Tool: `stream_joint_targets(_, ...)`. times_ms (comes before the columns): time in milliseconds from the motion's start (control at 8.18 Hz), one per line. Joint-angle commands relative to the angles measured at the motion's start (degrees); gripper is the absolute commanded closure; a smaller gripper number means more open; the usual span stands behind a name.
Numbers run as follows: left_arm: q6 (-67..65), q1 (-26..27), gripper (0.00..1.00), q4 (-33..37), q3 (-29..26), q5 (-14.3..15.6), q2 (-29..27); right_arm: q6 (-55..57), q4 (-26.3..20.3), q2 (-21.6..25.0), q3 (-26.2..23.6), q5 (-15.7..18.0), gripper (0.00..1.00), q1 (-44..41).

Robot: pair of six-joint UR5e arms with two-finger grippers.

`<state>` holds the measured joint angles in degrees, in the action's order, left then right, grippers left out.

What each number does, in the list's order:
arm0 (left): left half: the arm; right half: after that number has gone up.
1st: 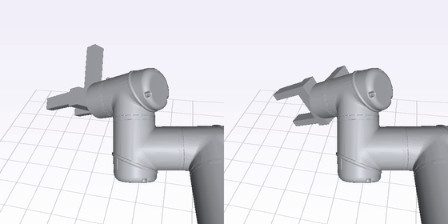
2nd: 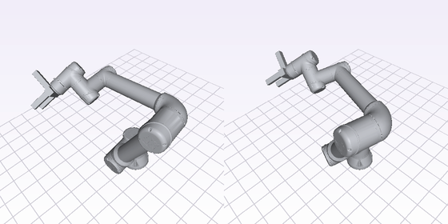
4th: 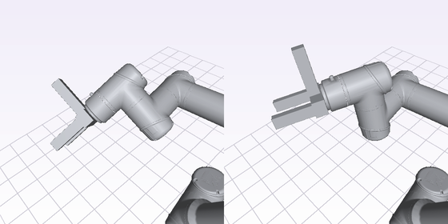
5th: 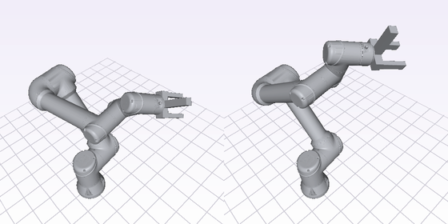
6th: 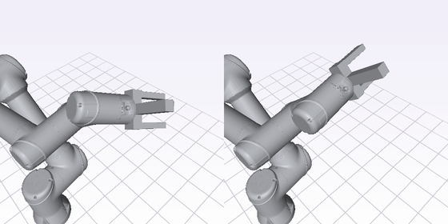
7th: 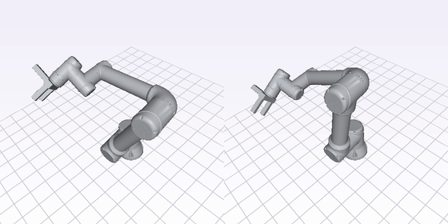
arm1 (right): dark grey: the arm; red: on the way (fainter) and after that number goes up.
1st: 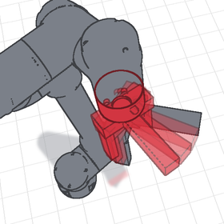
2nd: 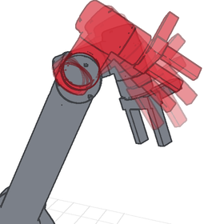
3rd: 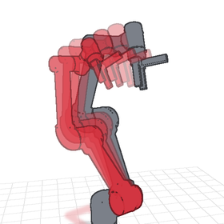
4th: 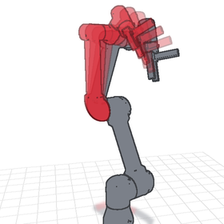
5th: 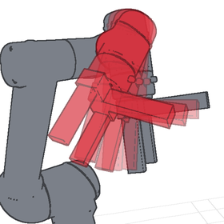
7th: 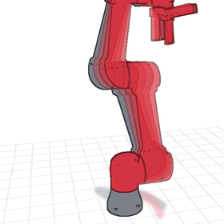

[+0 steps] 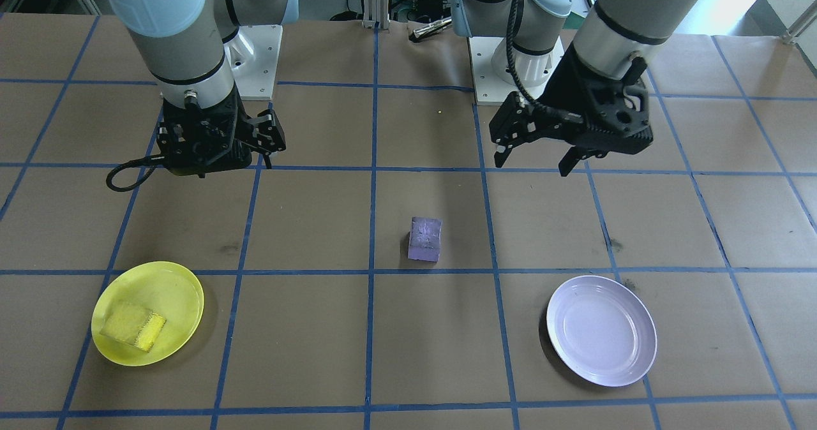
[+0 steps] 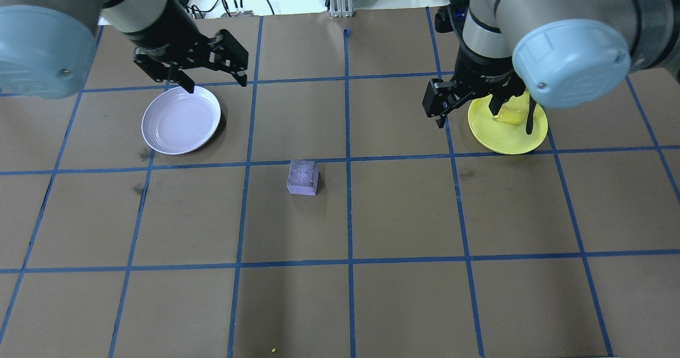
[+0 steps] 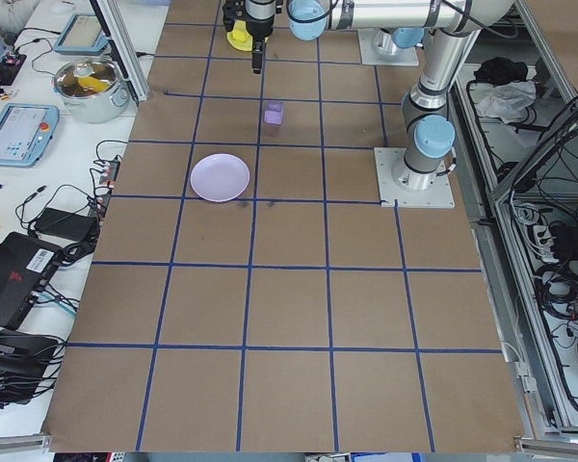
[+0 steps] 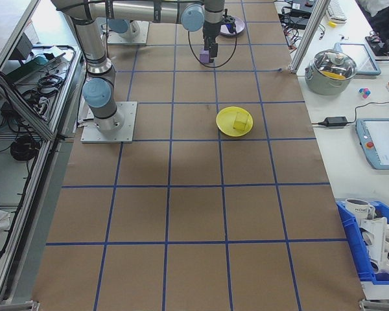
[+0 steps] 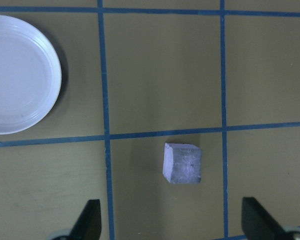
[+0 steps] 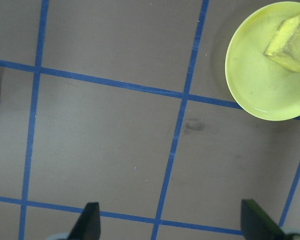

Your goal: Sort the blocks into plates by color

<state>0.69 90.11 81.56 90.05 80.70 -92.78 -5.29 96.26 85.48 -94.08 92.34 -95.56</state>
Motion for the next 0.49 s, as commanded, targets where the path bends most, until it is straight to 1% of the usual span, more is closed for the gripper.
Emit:
stream_joint_targets(0,-5.79,7.78,0.0,-8.31,0.39,6.62,-8.79,-0.17,-1.07,2.49,-0.4,0.04,0.0,3.71)
stream_joint_targets(122,-6.49,9.02,0.0,-11.13,0.91,7.71,-10.13,0.36,-0.37,2.59,-0.49,-0.31,0.0,3.71)
stream_joint_targets(245,-6.58,9.29,0.0,-10.9,1.0,7.46,-10.67,-0.42,-0.37,2.76,-0.41,0.55,0.0,3.71)
stream_joint_targets(367,-8.58,9.91,0.0,-10.72,2.31,6.76,-11.72,-0.51,-0.28,4.07,-0.41,0.04,0.0,3.71)
